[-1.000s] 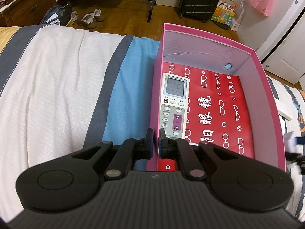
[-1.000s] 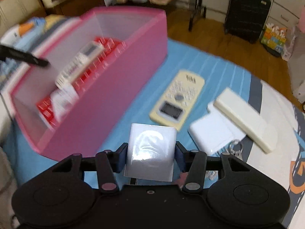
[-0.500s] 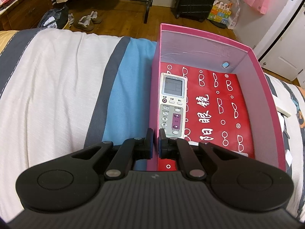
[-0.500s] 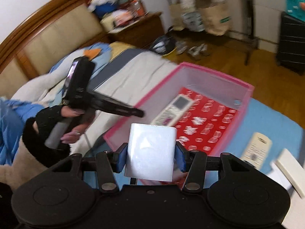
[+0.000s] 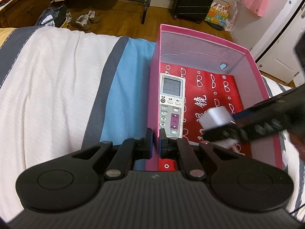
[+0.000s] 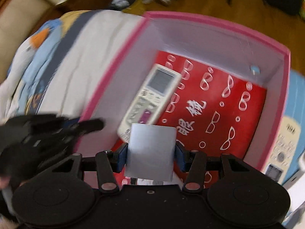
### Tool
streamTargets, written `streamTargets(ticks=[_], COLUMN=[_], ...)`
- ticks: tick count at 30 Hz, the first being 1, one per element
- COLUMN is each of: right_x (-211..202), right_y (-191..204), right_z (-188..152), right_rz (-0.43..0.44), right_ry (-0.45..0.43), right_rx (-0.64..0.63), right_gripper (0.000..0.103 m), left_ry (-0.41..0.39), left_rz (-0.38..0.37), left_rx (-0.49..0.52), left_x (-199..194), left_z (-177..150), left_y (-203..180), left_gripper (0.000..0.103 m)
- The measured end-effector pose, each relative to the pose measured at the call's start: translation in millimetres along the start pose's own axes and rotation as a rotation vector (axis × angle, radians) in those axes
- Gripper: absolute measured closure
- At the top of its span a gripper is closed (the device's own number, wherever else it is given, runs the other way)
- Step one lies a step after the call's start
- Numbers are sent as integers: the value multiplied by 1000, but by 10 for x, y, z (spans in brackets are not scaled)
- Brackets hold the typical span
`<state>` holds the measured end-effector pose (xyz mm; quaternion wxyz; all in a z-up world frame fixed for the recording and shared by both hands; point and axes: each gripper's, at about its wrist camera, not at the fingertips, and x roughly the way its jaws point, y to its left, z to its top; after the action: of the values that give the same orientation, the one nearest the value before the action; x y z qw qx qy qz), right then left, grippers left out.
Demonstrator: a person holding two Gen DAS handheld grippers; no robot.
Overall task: Organize rigid objects
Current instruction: 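Carry the charger into the box beside the remote and release it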
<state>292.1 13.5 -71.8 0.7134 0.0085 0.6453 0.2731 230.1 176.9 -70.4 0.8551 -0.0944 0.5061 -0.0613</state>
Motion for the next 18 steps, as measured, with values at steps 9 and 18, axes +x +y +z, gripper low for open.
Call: streamTargets(ticks=[9, 18], right_x=[238, 276], right_y=[-245, -234], right_z=[122, 117], right_rz=[-69, -66], right_ry=[-45, -53], right_rx=[187, 303], right_gripper=[47, 45], left_ry=[-1, -5], left_rz=[3, 8], left_rx=[2, 4], left_x=[4, -4], left_z=[2, -4], left_y=[-20, -24], left_gripper=[98, 98])
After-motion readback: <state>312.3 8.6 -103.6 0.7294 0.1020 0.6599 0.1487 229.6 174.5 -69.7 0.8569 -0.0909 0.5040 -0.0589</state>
